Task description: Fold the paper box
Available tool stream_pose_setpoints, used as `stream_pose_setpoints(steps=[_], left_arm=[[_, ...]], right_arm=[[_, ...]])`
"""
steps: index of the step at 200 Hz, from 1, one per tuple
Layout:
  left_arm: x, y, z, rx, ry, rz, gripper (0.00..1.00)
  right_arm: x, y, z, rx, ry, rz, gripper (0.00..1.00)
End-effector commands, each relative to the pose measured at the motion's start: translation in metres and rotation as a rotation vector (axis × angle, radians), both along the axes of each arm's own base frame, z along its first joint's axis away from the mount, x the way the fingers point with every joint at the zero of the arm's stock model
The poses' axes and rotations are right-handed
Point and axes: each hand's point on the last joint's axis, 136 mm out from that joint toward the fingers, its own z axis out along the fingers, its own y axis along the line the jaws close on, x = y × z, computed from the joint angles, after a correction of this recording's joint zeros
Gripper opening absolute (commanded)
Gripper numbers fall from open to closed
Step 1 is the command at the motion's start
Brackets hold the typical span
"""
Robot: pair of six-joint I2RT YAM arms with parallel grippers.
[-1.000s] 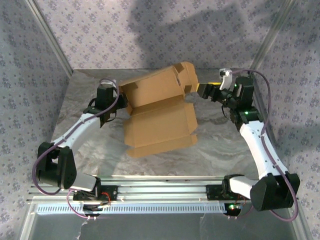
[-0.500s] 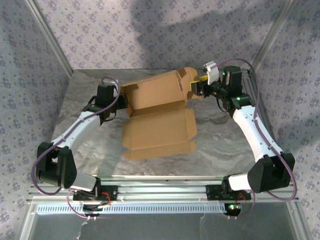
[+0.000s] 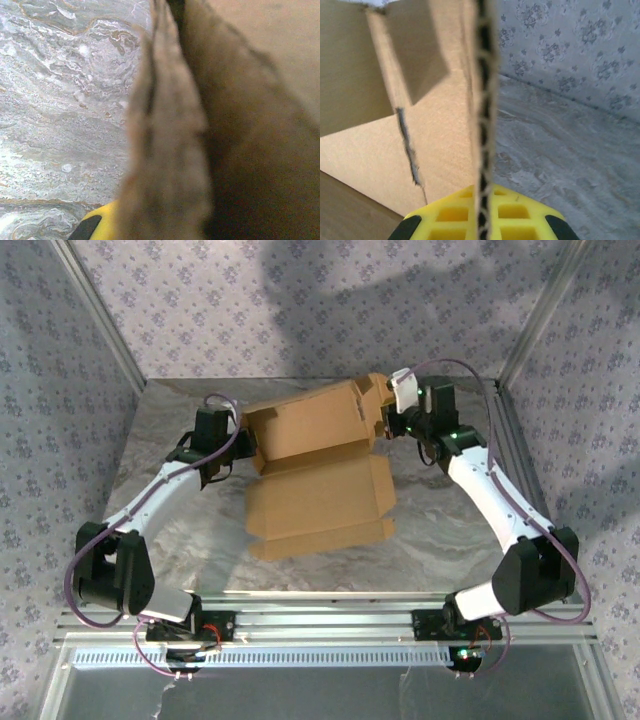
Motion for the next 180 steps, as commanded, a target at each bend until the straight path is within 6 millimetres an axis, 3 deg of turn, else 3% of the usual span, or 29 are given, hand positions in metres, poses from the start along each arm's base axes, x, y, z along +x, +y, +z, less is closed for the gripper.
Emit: stream_pose_setpoints(steps=[1,11,15,66,108,149,174,180], left_arm=[[0.007,-0.008,0.019,-0.043,-0.025,-0.018,0.0],[0.006,-0.009,0.02,-0.05,-0.022,-0.018,0.0],[0.006,-0.009,0.02,-0.051,-0.022,-0.019,0.0],[0.005,-0.015,0.024,-0.057,-0.021,-0.026,0.0],[0.002,-0.018,0.027,-0.052,-0.022,-0.037,0.0],[0.001,-0.019,0.03,-0.054,-0.028,-0.04,0.0],[0.0,-0.02,0.029,-0.052,-0.025,-0.043,0.0],[0.0,-0.02,0.029,-0.051,-0.026,-0.041,0.0]], right_arm=[[-0.001,-0.01,0.014,-0.057,-0.099,-0.149,0.0],[-0.004,-0.009,0.018,-0.059,-0.13,-0.198,0.0],[-0.007,-0.008,0.005,-0.072,-0.115,-0.206,0.0],[-0.025,0.016,-0.013,-0.205,-0.192,-0.358,0.0],[-0.026,0.021,-0.014,-0.39,-0.25,-0.516,0.0],[-0.027,0.031,-0.009,-0.41,-0.279,-0.544,0.0],[-0.029,0.037,-0.016,-0.446,-0.281,-0.544,0.0],[-0.027,0.04,-0.004,-0.42,-0.295,-0.556,0.0]])
